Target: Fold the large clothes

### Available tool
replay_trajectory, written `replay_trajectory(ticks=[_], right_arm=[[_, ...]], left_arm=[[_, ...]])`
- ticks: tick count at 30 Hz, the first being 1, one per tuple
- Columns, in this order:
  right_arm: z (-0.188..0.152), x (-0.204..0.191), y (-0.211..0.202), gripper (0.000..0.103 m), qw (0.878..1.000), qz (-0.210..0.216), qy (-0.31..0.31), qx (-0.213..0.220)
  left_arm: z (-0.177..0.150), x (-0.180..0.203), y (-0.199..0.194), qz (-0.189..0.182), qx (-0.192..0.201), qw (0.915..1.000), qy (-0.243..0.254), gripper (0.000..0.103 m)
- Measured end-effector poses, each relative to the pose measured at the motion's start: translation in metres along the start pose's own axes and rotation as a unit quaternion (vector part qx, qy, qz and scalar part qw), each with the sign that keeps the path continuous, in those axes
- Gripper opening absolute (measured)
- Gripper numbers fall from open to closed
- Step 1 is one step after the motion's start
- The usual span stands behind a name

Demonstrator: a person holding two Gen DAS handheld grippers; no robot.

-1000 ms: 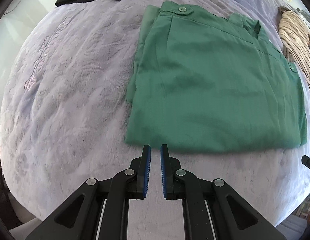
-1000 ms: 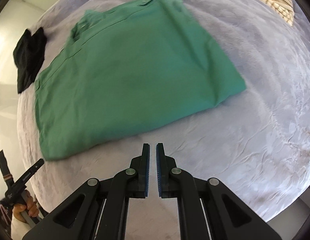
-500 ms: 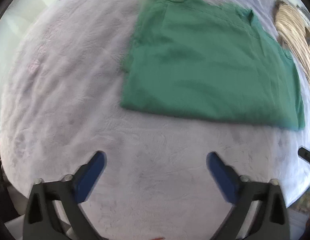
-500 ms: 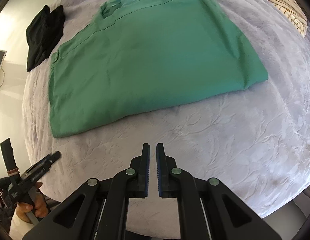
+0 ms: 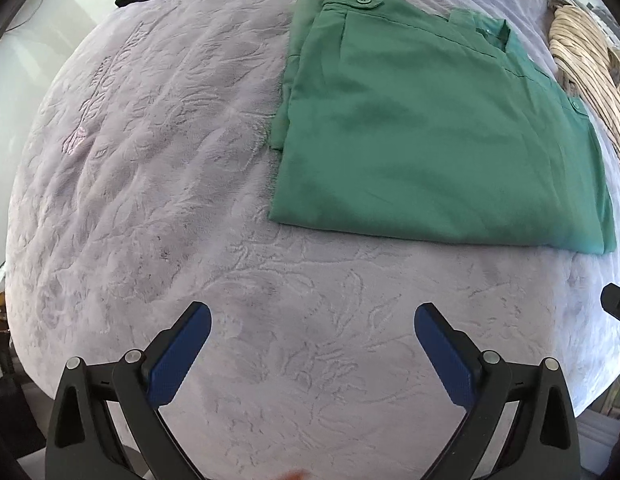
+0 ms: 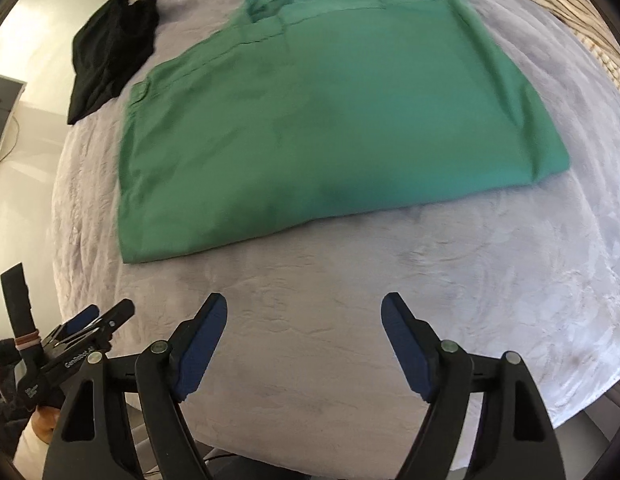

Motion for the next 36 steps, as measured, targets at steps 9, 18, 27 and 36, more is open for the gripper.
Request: replay_trajectory(ticks=[9,18,27,36], right_arm=[[-0.008,-0.031,0.011,0.103,0.999,0.033,-0.024,0.009],[-0.024,-0.034,0.059,0.103,0.989,0.125,0.069,-0.035],[-0.007,-0.061,0.119,0.103,0.935,0.322,0.146,-0.034],[0.008,-0.072,0.155,0.103,0.887,0.417,0.196,0.010]], left_arm=[[0.008,-0.019,0.009,-0.028,-0.003,0.9995,-0.011,0.102],[0.019,-0.060,0.019,-0.061,0.016,0.9973,-0.037,0.102],[0.043,-0.087,0.036,-0.138,0.039,0.9881,-0.058,0.102],[0.060,-0.087,0.056,-0.215,0.044,0.9738,-0.058,0.102]])
Point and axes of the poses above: each gripper's, at about its wrist camera, not at the fingertips, and y roughly the way its jaws point, x to its right, z to its top, the point moved 1 cm from there along y, roughly the way its jaws point, and after that the axes turned 2 degrees about y, right-handed, at the moved point
